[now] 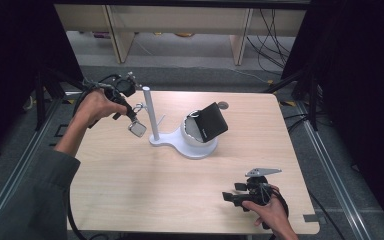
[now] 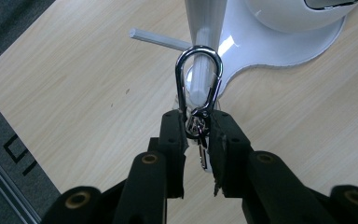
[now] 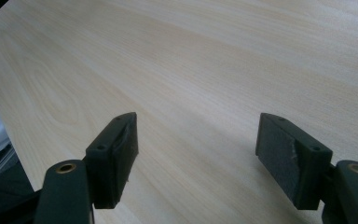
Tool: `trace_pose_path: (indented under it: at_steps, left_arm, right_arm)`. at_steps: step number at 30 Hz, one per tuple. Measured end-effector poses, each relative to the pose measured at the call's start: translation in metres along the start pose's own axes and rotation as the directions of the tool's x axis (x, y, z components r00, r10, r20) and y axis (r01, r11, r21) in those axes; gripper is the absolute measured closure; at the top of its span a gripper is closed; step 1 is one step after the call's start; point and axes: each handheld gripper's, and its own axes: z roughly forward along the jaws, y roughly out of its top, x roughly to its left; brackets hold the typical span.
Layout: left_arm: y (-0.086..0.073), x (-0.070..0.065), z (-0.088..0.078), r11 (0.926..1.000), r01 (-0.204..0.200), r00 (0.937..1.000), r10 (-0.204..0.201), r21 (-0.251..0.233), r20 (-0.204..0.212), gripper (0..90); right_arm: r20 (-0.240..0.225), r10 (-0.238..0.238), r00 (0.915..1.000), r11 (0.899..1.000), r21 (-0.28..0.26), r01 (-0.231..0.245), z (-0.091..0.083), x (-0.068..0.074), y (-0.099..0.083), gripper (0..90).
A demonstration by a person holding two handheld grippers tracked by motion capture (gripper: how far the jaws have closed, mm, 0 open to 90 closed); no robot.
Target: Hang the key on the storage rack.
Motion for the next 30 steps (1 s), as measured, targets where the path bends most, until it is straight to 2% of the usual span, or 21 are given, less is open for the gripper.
trace_pose_path:
  at_steps: [2, 4, 5, 10, 11, 12, 13, 15, 16, 20, 21, 22, 25, 26, 27, 30]
  left_arm:
    - [0.0003, -0.0006, 0.0018, 1.0, -0.007, 1.0, 0.007, -0.002, 0.0, 75.0]
    - [0.0, -0.0012, 0.003, 0.9999, 0.008, 1.0, -0.008, -0.008, 0.002, 75.0]
    - [0.0004, 0.0, 0.0033, 0.9998, -0.009, 0.9999, 0.009, -0.015, -0.005, 74.9]
    - [0.0005, 0.0004, 0.0039, 0.9999, -0.012, 0.9999, 0.012, -0.009, -0.002, 74.9]
    - [0.0002, -0.0003, 0.0042, 1.0, 0.0, 1.0, 0.0, -0.003, 0.005, 74.8]
    - [0.0003, -0.0001, 0.0044, 1.0, 0.002, 1.0, -0.002, -0.002, 0.007, 74.8]
    - [0.0005, 0.0007, 0.0054, 0.9998, -0.012, 0.9999, 0.012, -0.014, -0.002, 74.7]
    - [0.0003, 0.0006, 0.006, 0.9999, -0.013, 0.9999, 0.013, -0.011, 0.001, 74.7]
    - [-0.0002, 0.0008, 0.007, 0.9999, -0.012, 0.9999, 0.012, -0.007, 0.003, 74.6]
    - [-0.001, 0.002, 0.0084, 1.0, -0.005, 0.9999, 0.005, -0.007, 0.01, 74.8]
    - [-0.0011, 0.0025, 0.0081, 1.0, 0.0, 0.9999, 0.0, -0.009, 0.012, 79.8]
    - [-0.0013, 0.0028, 0.0077, 0.9999, 0.007, 0.9999, -0.007, -0.009, 0.011, 79.9]
    - [-0.0027, 0.0059, 0.0063, 0.9999, 0.011, 0.9999, -0.011, -0.012, -0.001, 77.6]
    - [-0.0042, 0.0069, 0.005, 0.9997, 0.017, 0.9998, -0.017, -0.016, 0.014, 77.1]
    - [-0.0051, 0.0063, 0.0043, 0.9996, 0.023, 0.9997, -0.023, -0.019, 0.009, 76.1]
    - [-0.0064, 0.0071, 0.0027, 0.9998, 0.013, 0.9997, -0.013, -0.013, 0.02, 73.4]
  right_arm:
    - [0.009, -0.001, 1.0, 1.0, 0.0, 0.001, -0.0005, -0.0001, 0.0001, 30.5]
    - [0.011, 0.0, 0.9999, 1.0, -0.001, 0.0, -0.0004, -0.0003, 0.0, 30.4]
    - [0.011, 0.0, 0.9999, 1.0, -0.001, 0.0, -0.0004, -0.0002, 0.0, 30.4]
    - [0.005, -0.003, 1.0, 1.0, -0.002, 0.003, -0.0007, 0.0, 0.0001, 30.4]
    - [0.015, -0.026, 0.9996, 1.0, -0.007, 0.026, -0.0009, -0.0014, 0.0004, 30.5]
    - [0.016, -0.027, 0.9995, 1.0, -0.006, 0.027, -0.0009, -0.0016, 0.0003, 30.4]
    - [0.011, -0.001, 0.9999, 1.0, 0.0, 0.001, -0.0006, 0.0, 0.0, 30.4]
    - [0.012, 0.0, 0.9999, 1.0, -0.003, 0.0, -0.0005, -0.0001, 0.0, 30.4]
    - [-0.003, 0.003, 1.0, 1.0, -0.005, -0.003, -0.0005, -0.0001, -0.0001, 30.4]
    - [0.005, -0.003, 1.0, 1.0, -0.006, 0.003, -0.0009, -0.0002, 0.0, 30.4]
    - [0.006, -0.002, 1.0, 1.0, -0.005, 0.002, -0.0008, -0.0002, -0.0001, 30.4]
    - [0.001, -0.002, 1.0, 1.0, -0.004, 0.002, -0.0006, -0.0004, -0.0001, 30.4]
    - [0.011, -0.002, 0.9999, 1.0, -0.004, 0.002, -0.0007, -0.0001, -0.0001, 30.4]
    - [0.013, -0.004, 0.9999, 1.0, -0.005, 0.004, -0.0006, -0.0001, 0.0, 30.4]
    - [0.015, -0.006, 0.9999, 1.0, -0.007, 0.006, -0.0006, -0.0002, -0.0001, 30.4]
    - [0.011, -0.002, 0.9999, 1.0, -0.003, 0.003, -0.0006, -0.0003, -0.0001, 30.4]
